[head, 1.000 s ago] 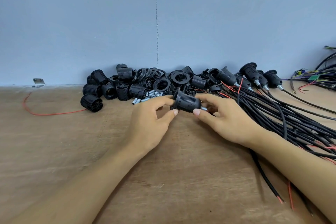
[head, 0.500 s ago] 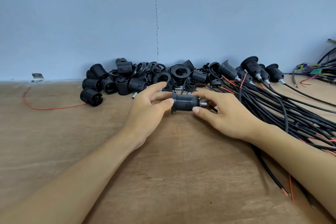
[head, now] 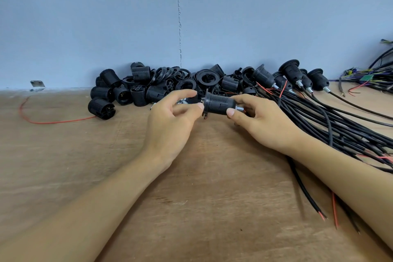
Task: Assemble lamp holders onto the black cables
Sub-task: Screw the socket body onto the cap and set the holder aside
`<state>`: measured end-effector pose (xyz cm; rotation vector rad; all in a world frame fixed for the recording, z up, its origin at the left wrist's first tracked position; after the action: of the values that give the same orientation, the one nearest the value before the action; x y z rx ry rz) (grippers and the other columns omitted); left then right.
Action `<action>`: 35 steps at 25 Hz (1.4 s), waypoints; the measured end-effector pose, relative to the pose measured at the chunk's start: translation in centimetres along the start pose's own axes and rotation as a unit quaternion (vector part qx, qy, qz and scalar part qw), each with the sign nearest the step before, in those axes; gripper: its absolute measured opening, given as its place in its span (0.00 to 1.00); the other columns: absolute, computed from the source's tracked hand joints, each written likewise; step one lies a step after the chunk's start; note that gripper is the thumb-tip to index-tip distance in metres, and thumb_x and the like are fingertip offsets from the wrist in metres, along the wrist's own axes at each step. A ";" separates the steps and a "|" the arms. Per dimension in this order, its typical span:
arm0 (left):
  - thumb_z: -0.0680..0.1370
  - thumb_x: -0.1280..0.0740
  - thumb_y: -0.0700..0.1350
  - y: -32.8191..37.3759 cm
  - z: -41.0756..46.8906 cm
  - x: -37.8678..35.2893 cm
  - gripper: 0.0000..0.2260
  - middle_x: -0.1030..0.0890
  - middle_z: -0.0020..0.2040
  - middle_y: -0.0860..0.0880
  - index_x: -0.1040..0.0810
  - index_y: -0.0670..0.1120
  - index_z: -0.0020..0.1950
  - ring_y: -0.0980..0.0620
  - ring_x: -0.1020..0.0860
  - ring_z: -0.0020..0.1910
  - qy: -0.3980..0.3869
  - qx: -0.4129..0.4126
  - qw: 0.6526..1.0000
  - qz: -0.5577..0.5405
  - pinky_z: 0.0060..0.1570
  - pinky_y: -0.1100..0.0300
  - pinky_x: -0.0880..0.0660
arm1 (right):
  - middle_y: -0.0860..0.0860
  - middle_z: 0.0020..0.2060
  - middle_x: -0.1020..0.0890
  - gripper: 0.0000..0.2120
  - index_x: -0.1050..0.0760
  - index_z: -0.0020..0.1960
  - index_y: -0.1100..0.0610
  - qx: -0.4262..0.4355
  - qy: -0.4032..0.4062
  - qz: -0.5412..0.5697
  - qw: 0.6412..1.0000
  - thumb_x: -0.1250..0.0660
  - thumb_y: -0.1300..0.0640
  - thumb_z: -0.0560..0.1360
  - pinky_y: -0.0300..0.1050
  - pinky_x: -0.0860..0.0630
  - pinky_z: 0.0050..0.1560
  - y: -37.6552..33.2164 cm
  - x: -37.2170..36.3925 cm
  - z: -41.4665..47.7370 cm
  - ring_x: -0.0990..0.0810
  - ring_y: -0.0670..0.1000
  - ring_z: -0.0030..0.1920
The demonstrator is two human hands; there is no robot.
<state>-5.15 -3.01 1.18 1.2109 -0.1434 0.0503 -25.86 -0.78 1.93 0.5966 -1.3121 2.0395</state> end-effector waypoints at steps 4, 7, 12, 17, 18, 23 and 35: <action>0.76 0.36 0.59 -0.6 0.2 -0.5 0.12 0.13 0.45 0.52 0.21 0.60 0.57 0.47 0.15 0.49 0.004 0.039 0.999 0.013 0.56 0.43 0.20 | 0.46 0.48 0.16 0.12 0.21 0.62 0.50 0.026 -0.009 -0.012 1.000 0.32 0.52 0.79 0.36 0.28 0.51 -0.4 0.0 -0.3 0.19 0.49 0.49; 0.76 0.39 0.62 -0.7 0.4 -0.7 0.12 0.14 0.50 0.54 0.20 0.60 0.53 0.49 0.16 0.55 -0.007 0.070 0.997 -0.011 0.63 0.45 0.24 | 0.49 0.50 0.16 0.14 0.21 0.63 0.52 0.061 -0.028 -0.038 0.997 0.31 0.53 0.78 0.37 0.28 0.50 -1.0 -0.1 -0.5 0.19 0.51 0.50; 0.78 0.39 0.60 -0.1 0.4 -0.6 0.12 0.14 0.49 0.59 0.16 0.63 0.43 0.56 0.18 0.57 -0.021 0.039 0.999 -0.008 0.67 0.48 0.25 | 0.49 0.52 0.16 0.16 0.23 0.65 0.51 0.076 -0.051 -0.066 0.994 0.31 0.52 0.78 0.47 0.26 0.54 -1.1 -0.6 -0.5 0.19 0.52 0.51; 0.83 0.39 0.53 0.6 -0.1 -0.2 0.10 0.13 0.48 0.59 0.18 0.55 0.52 0.64 0.17 0.50 0.018 -0.039 0.999 -0.012 0.61 0.61 0.25 | 0.49 0.49 0.15 0.13 0.21 0.63 0.50 0.020 -0.003 -0.029 0.999 0.32 0.51 0.78 0.43 0.27 0.55 -0.3 -0.3 -0.2 0.19 0.51 0.51; 0.84 0.39 0.53 0.6 -0.3 -0.2 0.10 0.13 0.45 0.61 0.18 0.55 0.51 0.63 0.17 0.45 0.026 -0.043 0.999 0.007 0.55 0.68 0.27 | 0.48 0.48 0.15 0.12 0.21 0.62 0.49 0.010 0.006 -0.022 1.000 0.32 0.51 0.79 0.42 0.27 0.55 -0.1 -0.1 -0.2 0.19 0.50 0.50; 0.84 0.45 0.59 -0.4 -0.2 -0.9 0.18 0.13 0.41 0.54 0.19 0.52 0.49 0.59 0.17 0.49 -0.014 0.011 0.998 0.052 0.61 0.56 0.25 | 0.39 0.44 0.18 0.12 0.21 0.62 0.50 0.008 0.000 0.014 1.000 0.32 0.51 0.79 0.42 0.23 0.55 -0.3 -0.1 -0.1 0.18 0.42 0.47; 0.82 0.43 0.59 0.1 0.1 -0.6 0.19 0.12 0.47 0.53 0.17 0.50 0.50 0.57 0.16 0.55 -0.003 -0.026 0.998 -0.061 0.63 0.52 0.24 | 0.48 0.50 0.16 0.15 0.22 0.64 0.50 0.026 -0.010 -0.051 0.998 0.31 0.51 0.78 0.39 0.27 0.53 -0.1 -0.5 -0.2 0.19 0.50 0.50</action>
<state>-5.81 -3.04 1.19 1.1652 -0.0752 -0.0641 -25.43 -0.71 1.60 0.6952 -1.2179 1.9948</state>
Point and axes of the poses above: each hand's wrist, its own z-axis towards the middle knuckle, its own x-axis out of the back of the hand, y = z × x, the point moved 3 cm from there along z, towards the middle knuckle
